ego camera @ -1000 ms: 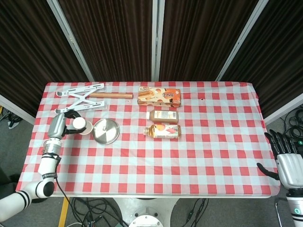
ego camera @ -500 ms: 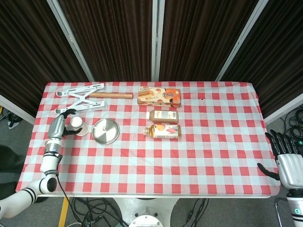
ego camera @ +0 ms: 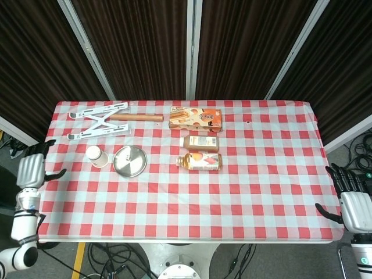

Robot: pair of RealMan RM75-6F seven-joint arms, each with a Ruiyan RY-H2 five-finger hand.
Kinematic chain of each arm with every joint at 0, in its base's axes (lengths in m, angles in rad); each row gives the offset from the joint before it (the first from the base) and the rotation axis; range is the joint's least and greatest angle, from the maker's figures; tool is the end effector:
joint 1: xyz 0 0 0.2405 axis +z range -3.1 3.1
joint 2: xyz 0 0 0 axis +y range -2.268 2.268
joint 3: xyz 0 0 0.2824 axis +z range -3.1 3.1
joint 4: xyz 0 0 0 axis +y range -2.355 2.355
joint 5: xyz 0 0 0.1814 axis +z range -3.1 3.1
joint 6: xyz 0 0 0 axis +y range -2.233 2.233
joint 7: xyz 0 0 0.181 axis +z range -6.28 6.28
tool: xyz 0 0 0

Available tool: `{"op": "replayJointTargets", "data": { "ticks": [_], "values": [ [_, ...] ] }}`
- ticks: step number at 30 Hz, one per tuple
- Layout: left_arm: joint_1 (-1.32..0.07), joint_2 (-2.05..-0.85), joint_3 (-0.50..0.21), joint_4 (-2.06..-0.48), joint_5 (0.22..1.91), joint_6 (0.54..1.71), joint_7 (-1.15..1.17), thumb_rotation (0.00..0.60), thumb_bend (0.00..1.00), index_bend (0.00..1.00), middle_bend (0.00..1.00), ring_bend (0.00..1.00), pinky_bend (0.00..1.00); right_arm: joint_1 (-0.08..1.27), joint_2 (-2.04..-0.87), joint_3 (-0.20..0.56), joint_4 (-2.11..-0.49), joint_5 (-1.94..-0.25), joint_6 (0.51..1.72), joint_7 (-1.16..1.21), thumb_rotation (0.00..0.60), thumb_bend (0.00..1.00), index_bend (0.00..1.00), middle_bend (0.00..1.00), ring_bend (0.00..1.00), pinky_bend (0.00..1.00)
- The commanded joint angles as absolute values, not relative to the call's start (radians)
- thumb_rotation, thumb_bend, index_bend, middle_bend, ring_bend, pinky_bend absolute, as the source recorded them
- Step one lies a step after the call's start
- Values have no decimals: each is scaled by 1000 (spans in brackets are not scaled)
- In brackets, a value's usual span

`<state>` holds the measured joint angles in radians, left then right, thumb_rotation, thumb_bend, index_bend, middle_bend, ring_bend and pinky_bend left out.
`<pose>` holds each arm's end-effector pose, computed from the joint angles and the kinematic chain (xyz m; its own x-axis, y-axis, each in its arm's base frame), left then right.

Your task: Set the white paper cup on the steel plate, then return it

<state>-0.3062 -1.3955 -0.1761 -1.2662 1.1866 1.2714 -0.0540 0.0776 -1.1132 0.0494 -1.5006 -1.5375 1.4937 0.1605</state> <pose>-0.3597 0.3169 0.1422 0.3136 -0.0142 0.9494 0.9400 0.1462 -0.3083 -0.3371 -0.2165 0.2077 0.3571 0.0062 0.9340 -0.9335 -0.0318 0.3571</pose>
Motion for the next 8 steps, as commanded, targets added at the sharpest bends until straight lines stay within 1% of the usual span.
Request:
{"op": "replayJointTargets", "data": {
  "ticks": [1, 4, 8],
  "values": [
    [-203, -1333, -101, -1379, 1241, 1414, 66, 600, 160, 155, 198, 136, 125, 74, -1124, 46, -1490, -1553, 1507, 162, 600, 101, 0, 14, 0, 0],
    [-156, -1308, -68, -1444, 1282, 1486, 103, 600, 156, 159, 197, 136, 122, 73, -1133, 46, -1483, -1565, 1522, 171, 600, 101, 0, 12, 0, 0],
    [-113, -1292, -42, -1508, 1321, 1538, 99, 600, 150, 168, 198, 135, 122, 77, -1138, 42, -1479, -1579, 1521, 189, 600, 101, 0, 12, 0, 0]
  ]
}}
